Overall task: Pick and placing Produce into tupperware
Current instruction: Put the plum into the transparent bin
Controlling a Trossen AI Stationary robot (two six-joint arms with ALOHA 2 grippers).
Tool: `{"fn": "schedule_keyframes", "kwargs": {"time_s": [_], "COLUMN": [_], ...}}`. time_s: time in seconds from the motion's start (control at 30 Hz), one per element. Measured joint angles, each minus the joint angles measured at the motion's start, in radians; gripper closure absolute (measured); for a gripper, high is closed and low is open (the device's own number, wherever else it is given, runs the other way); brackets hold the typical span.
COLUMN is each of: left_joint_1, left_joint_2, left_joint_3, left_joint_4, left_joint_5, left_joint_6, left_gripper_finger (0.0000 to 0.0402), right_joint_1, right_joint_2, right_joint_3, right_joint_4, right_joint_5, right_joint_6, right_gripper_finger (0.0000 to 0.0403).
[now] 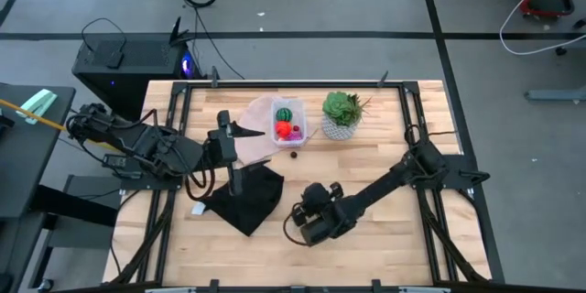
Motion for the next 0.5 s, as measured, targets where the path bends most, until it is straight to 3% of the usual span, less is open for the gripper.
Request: {"fn": "schedule_keyframes", "kwargs": {"time_s": [0.2, 0.5], "left_joint_1": [0.000, 0.021], "left_joint_2": [0.000, -0.032], "left_joint_3": [0.000, 0.000], "left_joint_4": [-0.066, -0.119], "left_joint_5": [-0.019, -0.019], "left_joint_6": [0.092, 0.147], "left_gripper_finger": [0.0099, 0.0099], "right_joint_1": [0.023, -0.025], "right_joint_2": [0.022, 0.167], "right_joint_3": [0.003, 0.000], "right_joint_4": [0.058, 0.261], "right_joint_5": [0.272, 0.238], "right_joint_6": [-0.052, 0.040], "right_gripper_finger": [0.0273, 0.0265]}}
